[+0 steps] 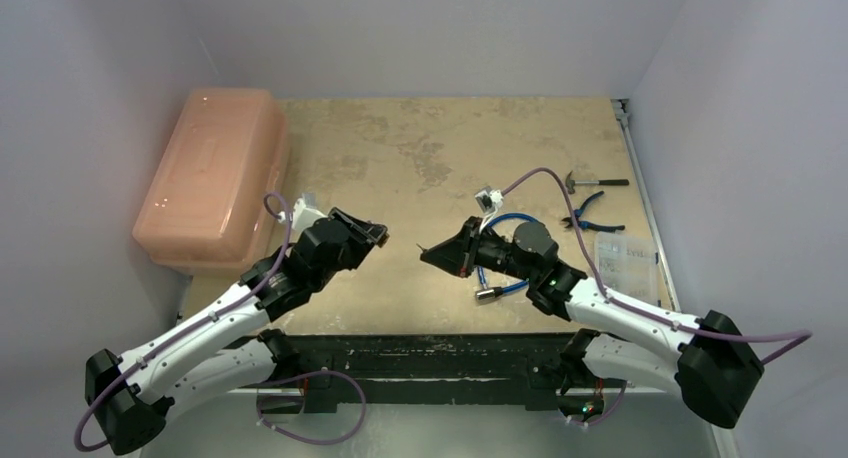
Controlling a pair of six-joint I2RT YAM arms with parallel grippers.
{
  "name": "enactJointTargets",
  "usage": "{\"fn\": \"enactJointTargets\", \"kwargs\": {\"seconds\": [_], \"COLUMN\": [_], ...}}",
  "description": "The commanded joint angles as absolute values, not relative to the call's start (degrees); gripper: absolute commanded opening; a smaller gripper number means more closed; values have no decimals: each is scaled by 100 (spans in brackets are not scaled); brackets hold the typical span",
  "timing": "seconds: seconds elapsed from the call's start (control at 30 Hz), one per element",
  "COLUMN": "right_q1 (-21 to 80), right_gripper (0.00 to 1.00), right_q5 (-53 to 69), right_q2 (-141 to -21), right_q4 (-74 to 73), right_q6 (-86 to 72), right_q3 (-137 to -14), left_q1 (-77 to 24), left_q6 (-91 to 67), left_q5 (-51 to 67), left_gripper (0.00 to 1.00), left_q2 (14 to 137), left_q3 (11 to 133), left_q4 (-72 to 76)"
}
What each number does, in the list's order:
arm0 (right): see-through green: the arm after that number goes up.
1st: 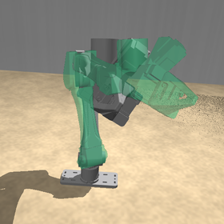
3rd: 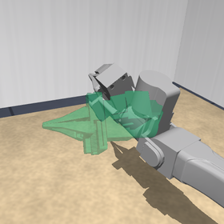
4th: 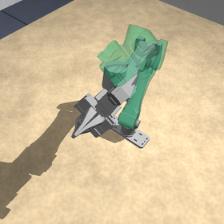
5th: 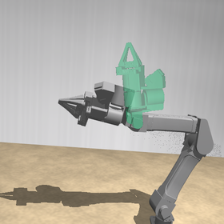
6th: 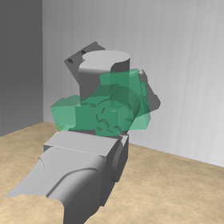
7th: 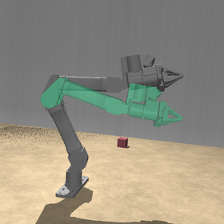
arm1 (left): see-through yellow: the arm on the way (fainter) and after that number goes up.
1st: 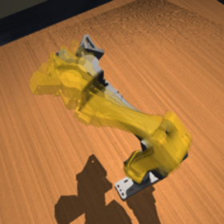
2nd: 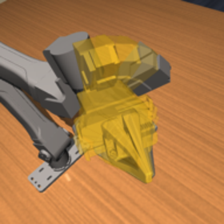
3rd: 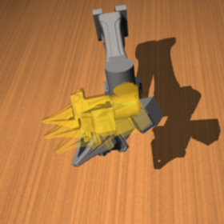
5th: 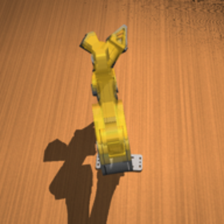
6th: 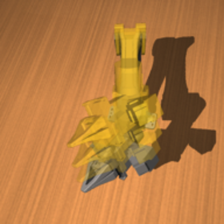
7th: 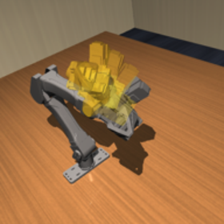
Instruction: Unlock with the key
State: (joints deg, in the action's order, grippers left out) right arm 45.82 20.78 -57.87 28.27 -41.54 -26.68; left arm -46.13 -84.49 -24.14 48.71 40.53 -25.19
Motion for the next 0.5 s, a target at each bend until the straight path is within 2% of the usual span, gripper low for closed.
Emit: {"fn": "enactJointTargets", "kwargs": {"seconds": [0.0,0.47], "right_q1": [4690,4816], "right_gripper": [0,0], "right_q5": [2000,2078], "right_q2": [-6093,-6706], "right_q4": [3415,3584], "right_q6": [-4392,-4555], "right_q3": [-3133,-3567], "left_q1": [-4564,-4562], "left_q6": [-8878,-9145], "left_q5": [-2147,-2181], "left_gripper": [0,0], "left_q2": [4562,3750], "left_q3": [3739,3030], "left_q4": [-1462,-619]}}
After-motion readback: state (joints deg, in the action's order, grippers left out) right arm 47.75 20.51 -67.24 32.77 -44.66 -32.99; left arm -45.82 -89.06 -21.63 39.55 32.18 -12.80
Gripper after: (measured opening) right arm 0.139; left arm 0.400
